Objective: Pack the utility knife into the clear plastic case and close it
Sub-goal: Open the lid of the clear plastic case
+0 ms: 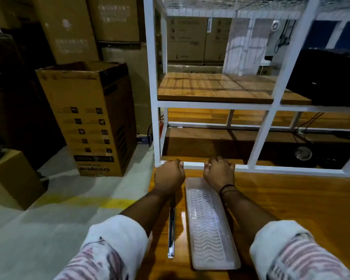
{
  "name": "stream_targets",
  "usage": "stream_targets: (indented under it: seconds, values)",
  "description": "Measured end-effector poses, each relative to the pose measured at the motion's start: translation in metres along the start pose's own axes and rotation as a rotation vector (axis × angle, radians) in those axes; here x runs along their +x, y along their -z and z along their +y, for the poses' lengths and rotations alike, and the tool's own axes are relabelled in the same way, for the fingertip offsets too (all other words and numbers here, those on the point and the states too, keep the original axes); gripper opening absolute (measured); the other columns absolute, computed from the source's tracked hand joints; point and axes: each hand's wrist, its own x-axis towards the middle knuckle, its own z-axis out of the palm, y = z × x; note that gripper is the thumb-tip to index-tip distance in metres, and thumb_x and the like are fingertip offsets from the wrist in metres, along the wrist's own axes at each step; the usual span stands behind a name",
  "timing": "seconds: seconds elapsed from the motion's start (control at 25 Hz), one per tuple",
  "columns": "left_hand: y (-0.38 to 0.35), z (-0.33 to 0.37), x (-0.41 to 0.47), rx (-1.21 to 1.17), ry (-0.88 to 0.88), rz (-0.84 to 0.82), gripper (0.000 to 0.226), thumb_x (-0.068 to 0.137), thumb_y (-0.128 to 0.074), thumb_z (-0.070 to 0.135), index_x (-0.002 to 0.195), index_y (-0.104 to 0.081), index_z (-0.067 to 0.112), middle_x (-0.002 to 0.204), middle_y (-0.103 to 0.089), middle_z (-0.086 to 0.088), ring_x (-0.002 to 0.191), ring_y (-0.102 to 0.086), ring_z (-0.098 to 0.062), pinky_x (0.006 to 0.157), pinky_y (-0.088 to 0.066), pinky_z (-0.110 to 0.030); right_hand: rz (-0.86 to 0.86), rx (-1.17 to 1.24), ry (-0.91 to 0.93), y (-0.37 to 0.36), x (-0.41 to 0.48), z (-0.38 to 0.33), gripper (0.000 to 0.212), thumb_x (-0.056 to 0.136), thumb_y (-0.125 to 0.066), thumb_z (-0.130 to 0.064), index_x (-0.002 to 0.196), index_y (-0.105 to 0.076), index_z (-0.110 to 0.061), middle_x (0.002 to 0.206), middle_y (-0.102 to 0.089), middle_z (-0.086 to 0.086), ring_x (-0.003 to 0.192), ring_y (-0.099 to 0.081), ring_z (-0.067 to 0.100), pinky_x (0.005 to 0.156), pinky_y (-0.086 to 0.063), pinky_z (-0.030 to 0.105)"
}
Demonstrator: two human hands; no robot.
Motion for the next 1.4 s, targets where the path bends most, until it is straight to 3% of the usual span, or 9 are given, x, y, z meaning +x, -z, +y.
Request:
stream_targets:
  seconds: [0.08,0.28,0.56,0.92,1.4]
  values:
    - [-0.013,0.006,-0.002,0.018,0.089,-0.062,0.037,0.104,-0.046,0.037,0.098,-0.075,0.015,0.094,-0.076,-0.006,0.087,-0.073,-0.027,0.067,-0.051,-0.03,-0.066,-0.015,-0.086,-0.01,-0.008,0.003,0.039,0.096,-0.044,-0.037,0.118,-0.065,-0.013,0.121,-0.065,0.014,0.115,-0.059,0.036,0.101,-0.04,0.052]
    - [-0.038,0.019,-0.005,-0.012,0.277,-0.268,0.03,0.103,-0.051,0.033,0.099,-0.074,0.014,0.098,-0.076,-0.007,0.092,-0.075,-0.028,0.073,-0.055,-0.033,-0.088,0.086,-0.248,-0.032,-0.017,0.011,0.04,0.096,-0.046,-0.037,0.118,-0.063,-0.008,0.124,-0.064,0.018,0.116,-0.059,0.039,0.103,-0.04,0.053]
    - [-0.056,0.03,-0.016,-0.009,0.349,-0.17,0.04,0.11,-0.037,0.035,0.118,-0.068,0.013,0.117,-0.071,-0.011,0.103,-0.071,-0.031,0.082,-0.055,-0.038,-0.048,0.134,-0.251,-0.042,-0.013,0.012,0.043,0.097,-0.046,-0.036,0.118,-0.062,-0.001,0.122,-0.064,0.021,0.115,-0.059,0.042,0.101,-0.04,0.053]
    - [-0.064,0.024,-0.021,-0.049,0.306,-0.075,0.036,0.109,-0.043,0.031,0.108,-0.073,0.012,0.11,-0.073,-0.01,0.091,-0.073,-0.027,0.069,-0.051,-0.031,-0.032,0.127,-0.217,-0.043,-0.012,0.014,0.043,0.097,-0.047,-0.035,0.119,-0.062,-0.001,0.12,-0.064,0.02,0.116,-0.057,0.04,0.102,-0.039,0.053]
    - [-0.065,0.024,-0.022,-0.041,0.313,-0.041,0.035,0.109,-0.044,0.03,0.108,-0.073,0.011,0.109,-0.073,-0.009,0.089,-0.073,-0.026,0.064,-0.046,-0.028,-0.014,0.098,-0.199,-0.044,-0.013,0.015,0.043,0.097,-0.045,-0.035,0.12,-0.06,-0.002,0.119,-0.064,0.019,0.113,-0.058,0.039,0.1,-0.039,0.053]
